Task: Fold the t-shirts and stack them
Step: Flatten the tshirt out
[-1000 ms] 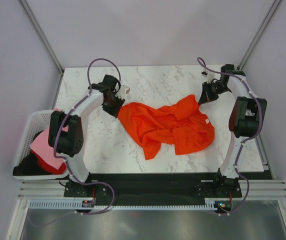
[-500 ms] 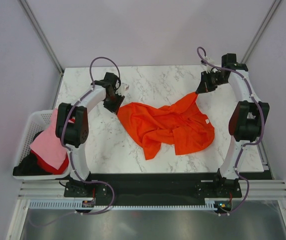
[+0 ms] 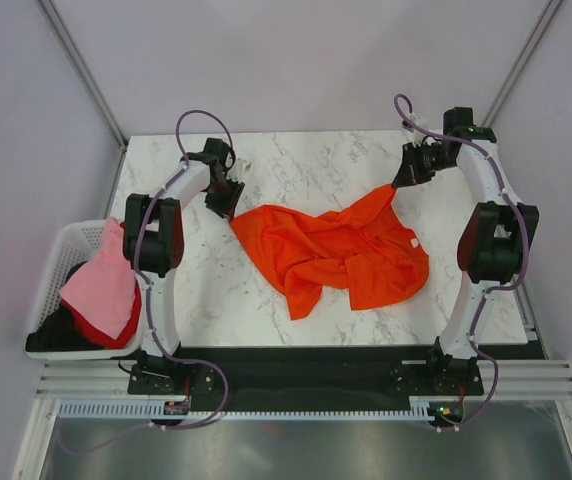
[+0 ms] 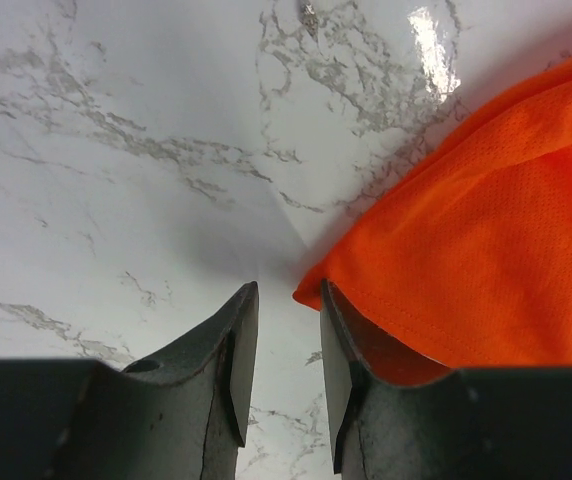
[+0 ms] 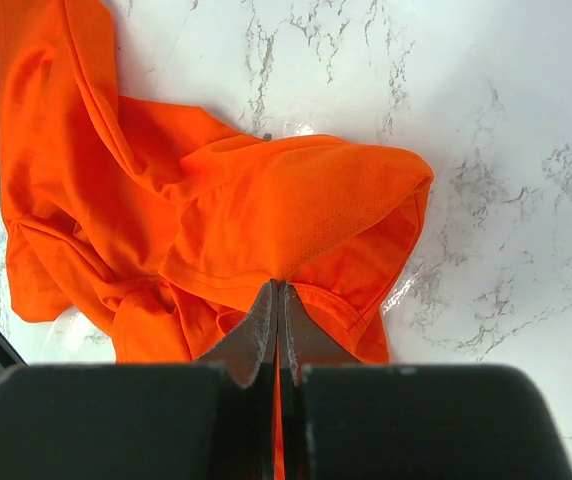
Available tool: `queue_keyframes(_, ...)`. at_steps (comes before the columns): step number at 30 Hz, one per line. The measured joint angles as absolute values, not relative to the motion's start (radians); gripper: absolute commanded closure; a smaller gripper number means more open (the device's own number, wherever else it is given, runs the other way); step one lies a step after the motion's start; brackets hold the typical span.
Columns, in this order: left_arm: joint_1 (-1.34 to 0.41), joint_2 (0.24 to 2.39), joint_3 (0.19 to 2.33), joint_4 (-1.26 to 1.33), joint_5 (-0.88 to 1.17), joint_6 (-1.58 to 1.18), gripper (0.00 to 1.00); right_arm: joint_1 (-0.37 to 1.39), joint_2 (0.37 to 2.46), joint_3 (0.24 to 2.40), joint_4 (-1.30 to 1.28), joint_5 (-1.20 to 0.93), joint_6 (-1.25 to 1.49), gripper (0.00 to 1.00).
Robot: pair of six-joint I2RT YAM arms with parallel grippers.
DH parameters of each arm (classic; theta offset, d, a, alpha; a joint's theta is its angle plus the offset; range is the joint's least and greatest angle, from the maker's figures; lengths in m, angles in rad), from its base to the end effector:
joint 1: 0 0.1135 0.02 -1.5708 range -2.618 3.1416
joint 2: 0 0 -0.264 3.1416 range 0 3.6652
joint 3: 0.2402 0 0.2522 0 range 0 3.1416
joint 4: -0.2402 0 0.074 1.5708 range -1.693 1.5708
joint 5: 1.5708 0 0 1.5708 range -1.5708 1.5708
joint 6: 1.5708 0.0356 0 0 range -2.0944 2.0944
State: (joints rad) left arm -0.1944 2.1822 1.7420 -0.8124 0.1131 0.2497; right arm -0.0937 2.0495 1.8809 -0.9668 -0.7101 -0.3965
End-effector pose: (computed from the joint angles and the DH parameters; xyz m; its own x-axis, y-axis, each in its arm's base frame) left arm 0.4436 -0.0914 0.1757 -0.8470 0.4170 -0.3296 0.4499 0.8927 -0.0266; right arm 0.4360 -0.0177 0.2743 -0.7544 -0.2232 -0.6173 -0.5357 0.7529 0.3823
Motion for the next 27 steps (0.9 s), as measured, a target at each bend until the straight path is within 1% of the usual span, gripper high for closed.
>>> queue_keyframes(12, -0.199, 2.192, 1.745, -0.838, 0.169, 0.236, 0.61, -0.094, 2.049, 1.872, -0.967, -0.705, -0.397, 1.0)
queue_keyframes(15, -0.199, 2.214, 1.756, -0.841, 0.176, 0.235, 0.63, -0.094, 2.049, 1.872, -0.966, -0.702, -0.397, 1.0)
queue_keyframes(17, -0.198, 2.218, 1.768, -0.846, 0.181, 0.232, 0.69, -0.094, 2.049, 1.872, -0.966, -0.699, -0.397, 1.0)
queue_keyframes(18, -0.198, 2.222, 1.772, -0.846, 0.185, 0.231, 0.75, -0.094, 2.049, 1.872, -0.967, -0.699, -0.397, 1.0)
queue_keyframes(19, -0.198, 2.227, 1.778, -0.848, 0.185, 0.228, 0.93, -0.094, 2.049, 1.872, -0.966, -0.699, -0.397, 1.0)
queue_keyframes(20, -0.198, 2.231, 1.785, -0.852, 0.185, 0.223, 0.98, -0.094, 2.049, 1.872, -0.966, -0.698, -0.397, 1.0)
queue_keyframes(24, -0.198, 2.232, 1.796, -0.864, 0.194, 0.224, 0.98, -0.094, 2.049, 1.883, -0.965, -0.675, -0.389, 1.0)
queue_keyframes(27, -0.196, 2.223, 1.822, -0.895, 0.195, 0.225, 0.98, -0.094, 2.049, 1.941, -0.969, -0.648, -0.363, 1.0)
